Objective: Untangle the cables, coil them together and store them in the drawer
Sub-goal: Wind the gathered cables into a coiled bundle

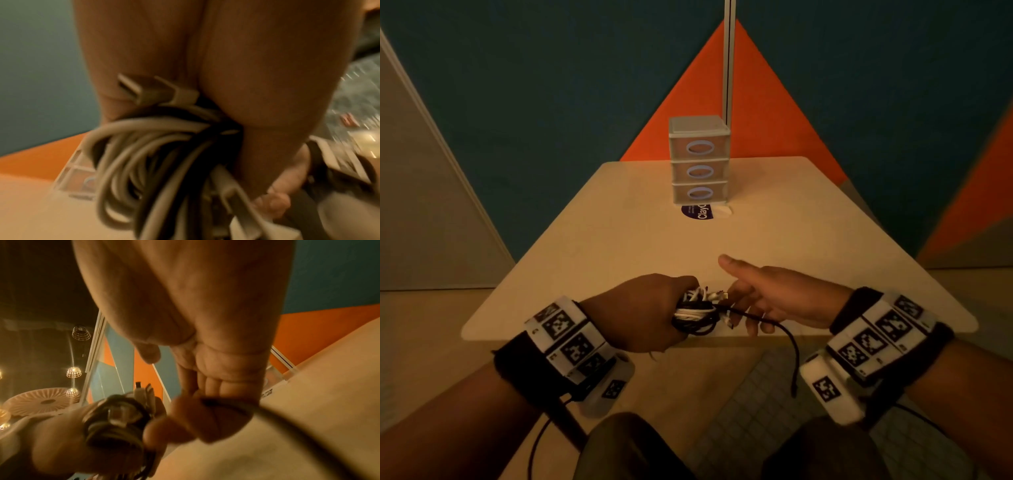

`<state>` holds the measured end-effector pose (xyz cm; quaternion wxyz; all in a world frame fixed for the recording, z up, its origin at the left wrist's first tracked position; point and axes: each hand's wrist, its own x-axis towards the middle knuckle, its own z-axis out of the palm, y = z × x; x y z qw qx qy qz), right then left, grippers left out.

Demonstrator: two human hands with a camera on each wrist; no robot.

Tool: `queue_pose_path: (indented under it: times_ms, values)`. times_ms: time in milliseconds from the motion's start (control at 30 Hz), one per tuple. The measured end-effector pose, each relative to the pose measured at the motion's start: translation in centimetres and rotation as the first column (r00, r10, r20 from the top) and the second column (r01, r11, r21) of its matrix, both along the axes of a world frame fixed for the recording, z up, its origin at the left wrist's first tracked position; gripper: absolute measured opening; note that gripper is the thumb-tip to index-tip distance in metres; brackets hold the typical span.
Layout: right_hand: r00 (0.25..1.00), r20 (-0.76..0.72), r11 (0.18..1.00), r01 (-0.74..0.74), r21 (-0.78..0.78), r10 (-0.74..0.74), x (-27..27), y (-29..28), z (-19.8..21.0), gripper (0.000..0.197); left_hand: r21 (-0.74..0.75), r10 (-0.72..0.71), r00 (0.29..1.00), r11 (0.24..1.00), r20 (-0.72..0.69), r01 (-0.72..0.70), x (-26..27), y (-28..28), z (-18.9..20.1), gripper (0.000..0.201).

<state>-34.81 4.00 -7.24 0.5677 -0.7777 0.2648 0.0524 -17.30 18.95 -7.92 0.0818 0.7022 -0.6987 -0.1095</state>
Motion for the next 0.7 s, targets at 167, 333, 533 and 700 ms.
queue_pose_path:
  times_ms: [167, 333, 533, 700]
  values:
    - [0.976, -0.131, 0.97, -0.194, -0.146, 0.175, 1.0, 0.4, 1.4, 0.07, 0.019, 0.05, 0.988, 0.998, 0.145, -0.053, -1.2, -0.6, -0.5, 0.058]
    - [0.883, -0.373, 0.812, -0.429, -0.395, 0.285, 3.0, 1.7, 2.6, 0.049, 0.076, 0.152, 0.962, 0.982, 0.227, -0.173, -3.4, -1.6, -0.4, 0.067]
    - [0.892, -0.387, 0.769, -0.414, -0.487, 0.235, 4.2, 2.9, 0.3, 0.018, 0.072, 0.125, 0.97, 0.987, 0.207, -0.142, -3.6, -2.0, -0.2, 0.087]
    - [0.937, -0.274, 0.702, -0.346, -0.622, 0.219, 4.0, 2.5, 0.0, 0.026, -0.055, 0.136, 0.979, 0.99, 0.149, -0.129, -3.0, -1.6, -0.7, 0.114]
